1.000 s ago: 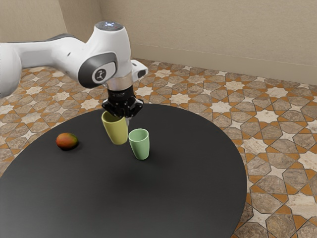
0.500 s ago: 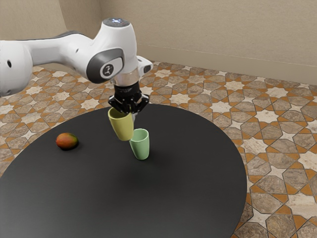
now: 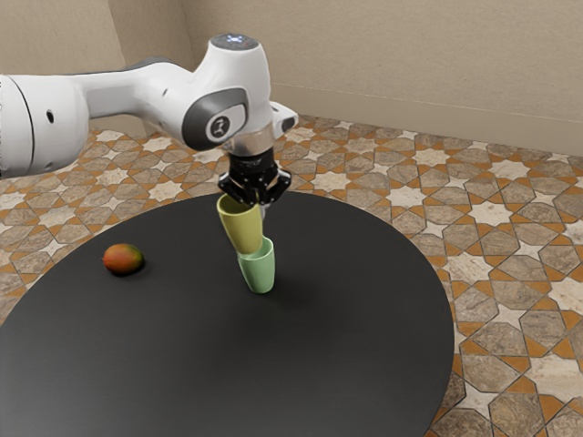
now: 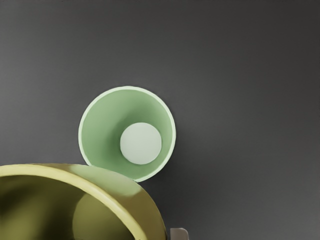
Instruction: Place the left cup onto the right cup
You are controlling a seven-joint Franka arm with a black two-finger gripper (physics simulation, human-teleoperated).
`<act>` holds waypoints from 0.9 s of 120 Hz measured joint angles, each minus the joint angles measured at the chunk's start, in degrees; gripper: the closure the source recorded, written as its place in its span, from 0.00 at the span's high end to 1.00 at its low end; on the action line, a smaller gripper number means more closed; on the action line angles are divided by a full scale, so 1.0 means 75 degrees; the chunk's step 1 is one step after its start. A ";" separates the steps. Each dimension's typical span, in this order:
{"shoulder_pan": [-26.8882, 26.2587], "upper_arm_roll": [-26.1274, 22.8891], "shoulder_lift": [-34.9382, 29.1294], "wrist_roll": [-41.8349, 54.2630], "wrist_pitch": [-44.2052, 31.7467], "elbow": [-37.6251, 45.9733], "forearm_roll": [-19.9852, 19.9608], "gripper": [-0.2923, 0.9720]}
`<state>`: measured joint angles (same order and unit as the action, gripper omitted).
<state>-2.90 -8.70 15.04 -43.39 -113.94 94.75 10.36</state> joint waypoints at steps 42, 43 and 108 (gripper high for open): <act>0.0006 0.0047 0.0465 0.0110 0.0114 -0.0493 0.0007 0.15; 0.0007 0.0048 0.0473 0.0115 0.0115 -0.0499 0.0008 0.15; 0.0036 0.0529 0.0923 0.0644 0.0150 -0.0928 -0.0058 0.15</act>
<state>-2.63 -4.73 21.97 -38.56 -112.81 87.79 9.93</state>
